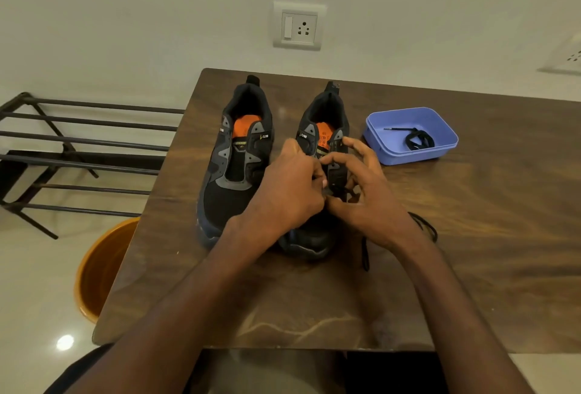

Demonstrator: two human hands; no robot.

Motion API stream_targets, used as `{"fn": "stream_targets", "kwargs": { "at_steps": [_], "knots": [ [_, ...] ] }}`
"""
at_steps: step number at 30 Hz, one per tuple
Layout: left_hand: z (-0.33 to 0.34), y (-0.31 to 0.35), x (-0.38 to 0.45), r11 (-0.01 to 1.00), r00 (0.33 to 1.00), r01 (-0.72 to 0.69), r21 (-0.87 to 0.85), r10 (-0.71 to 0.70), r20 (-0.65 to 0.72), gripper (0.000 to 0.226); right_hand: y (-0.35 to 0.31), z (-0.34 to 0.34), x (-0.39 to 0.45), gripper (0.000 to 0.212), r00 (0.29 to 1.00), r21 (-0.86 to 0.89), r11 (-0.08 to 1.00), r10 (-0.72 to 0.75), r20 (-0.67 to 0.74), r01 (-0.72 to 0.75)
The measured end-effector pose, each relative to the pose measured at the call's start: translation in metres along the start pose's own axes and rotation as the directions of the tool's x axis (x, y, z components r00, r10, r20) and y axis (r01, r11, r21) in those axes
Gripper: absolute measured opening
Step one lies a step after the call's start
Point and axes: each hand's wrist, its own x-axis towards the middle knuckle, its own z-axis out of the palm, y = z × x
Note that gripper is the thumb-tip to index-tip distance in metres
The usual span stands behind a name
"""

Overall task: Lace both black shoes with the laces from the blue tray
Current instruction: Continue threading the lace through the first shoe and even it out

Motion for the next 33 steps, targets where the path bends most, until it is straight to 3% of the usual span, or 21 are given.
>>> {"fn": "stream_targets", "kwargs": {
  "at_steps": [4, 11, 15, 19, 23, 25, 27, 30, 33],
  "knots": [
    [0.001, -0.002, -0.004, 0.999, 0.997, -0.029, 0.021, 0.031, -0.077, 0.006, 0.000, 0.003, 0.001, 0.054, 0.999, -0.073, 0.997, -0.024, -0.028, 0.022],
    [-0.007, -0.011, 0.000, 0.999, 0.995, -0.053, 0.001, 0.053, -0.082, 0.008, 0.001, 0.002, 0.003, 0.053, 0.998, -0.138, 0.990, -0.018, -0.053, 0.011],
    [-0.014, -0.013, -0.005, 0.994, 0.970, -0.106, -0.016, 0.100, -0.220, 0.005, 0.001, 0.000, 0.002, 0.054, 0.998, -0.122, 0.992, -0.004, -0.064, -0.004],
    [-0.033, -0.026, -0.009, 0.959, 0.890, -0.166, -0.230, 0.045, -0.454, 0.006, -0.001, -0.004, 0.002, 0.054, 0.999, -0.111, 0.994, -0.005, -0.045, 0.000],
    [-0.053, -0.029, -0.010, 0.789, 0.824, -0.219, -0.574, -0.165, -0.542, 0.020, -0.002, -0.003, 0.002, 0.051, 1.000, -0.112, 0.994, 0.005, -0.019, -0.007],
    [-0.051, -0.027, -0.011, 0.838, 0.842, -0.213, -0.502, -0.104, -0.530, 0.019, -0.004, 0.002, 0.003, 0.045, 0.994, -0.185, 0.982, -0.049, -0.099, 0.030],
    [-0.039, -0.021, -0.013, 0.931, 0.885, -0.209, -0.300, 0.049, -0.463, 0.017, -0.011, 0.010, 0.005, 0.039, 0.962, -0.222, 0.970, -0.149, -0.227, 0.098],
    [-0.019, -0.016, -0.012, 0.941, 0.894, -0.254, -0.224, 0.141, -0.425, 0.013, -0.022, 0.019, 0.007, 0.025, 0.936, 0.034, 0.988, -0.132, -0.325, 0.151],
    [-0.013, -0.017, -0.011, 0.949, 0.878, -0.235, -0.212, 0.113, -0.466, 0.010, -0.035, 0.022, 0.004, 0.021, 0.974, 0.383, 0.920, 0.011, -0.226, 0.078]
  ]
}}
